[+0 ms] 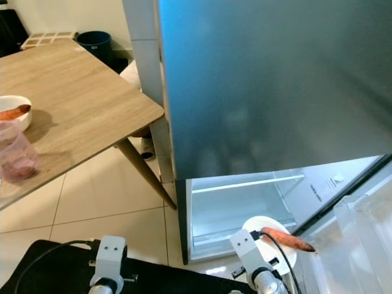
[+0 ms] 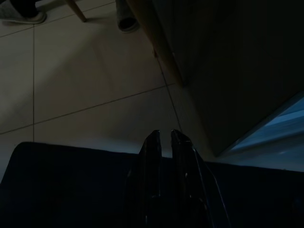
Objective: Restocking fridge
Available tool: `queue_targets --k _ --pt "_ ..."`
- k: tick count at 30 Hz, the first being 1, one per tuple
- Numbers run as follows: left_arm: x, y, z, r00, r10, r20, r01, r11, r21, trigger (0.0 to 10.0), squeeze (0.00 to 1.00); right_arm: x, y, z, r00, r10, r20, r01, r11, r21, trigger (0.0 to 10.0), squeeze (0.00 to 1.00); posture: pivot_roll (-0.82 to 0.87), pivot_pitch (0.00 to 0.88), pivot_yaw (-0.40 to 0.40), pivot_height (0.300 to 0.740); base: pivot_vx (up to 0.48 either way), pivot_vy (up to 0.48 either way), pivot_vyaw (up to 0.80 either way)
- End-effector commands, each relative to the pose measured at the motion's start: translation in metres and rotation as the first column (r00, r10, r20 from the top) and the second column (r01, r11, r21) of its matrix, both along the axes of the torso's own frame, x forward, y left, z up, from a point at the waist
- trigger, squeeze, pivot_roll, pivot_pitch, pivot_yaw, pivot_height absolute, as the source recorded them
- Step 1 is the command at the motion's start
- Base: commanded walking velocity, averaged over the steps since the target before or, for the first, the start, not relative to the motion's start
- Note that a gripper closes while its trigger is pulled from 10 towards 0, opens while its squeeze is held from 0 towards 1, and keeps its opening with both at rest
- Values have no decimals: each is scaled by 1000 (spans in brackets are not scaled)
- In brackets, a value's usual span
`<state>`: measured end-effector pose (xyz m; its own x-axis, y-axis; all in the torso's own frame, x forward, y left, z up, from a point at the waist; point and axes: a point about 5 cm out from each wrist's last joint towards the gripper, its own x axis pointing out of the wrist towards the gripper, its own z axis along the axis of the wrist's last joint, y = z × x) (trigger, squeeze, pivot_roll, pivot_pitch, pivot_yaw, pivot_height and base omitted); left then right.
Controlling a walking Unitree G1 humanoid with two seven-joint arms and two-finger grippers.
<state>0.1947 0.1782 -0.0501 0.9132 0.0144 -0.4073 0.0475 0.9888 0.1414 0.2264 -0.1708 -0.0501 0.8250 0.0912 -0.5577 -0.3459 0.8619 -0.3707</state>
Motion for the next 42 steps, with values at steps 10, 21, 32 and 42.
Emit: queue_targets --k 10,21,32,42 --pt "-9 -2 -5 1000 -8 -27 8 1000 2 10000 0 -3 1 1 989 130 76 -113 975 -190 10000 0 -78 105 -40 685 0 0 0" --pt "-9 -4 -6 1000 -15 -26 15 1000 1 10000 0 -3 0 4 983 144 110 -127 980 -153 10000 71 -85 105 -37 705 0 0 0" --pt "-9 -4 -4 1000 -17 -13 17 1000 -9 10000 0 -4 -2 4 988 90 125 -69 984 -162 10000 0 -78 106 -35 724 0 0 0" --pt "-9 -3 -6 1000 4 -25 -5 999 -34 10000 0 -6 -2 2 991 81 107 -65 988 -137 10000 0 -81 110 -36 724 0 0 0"
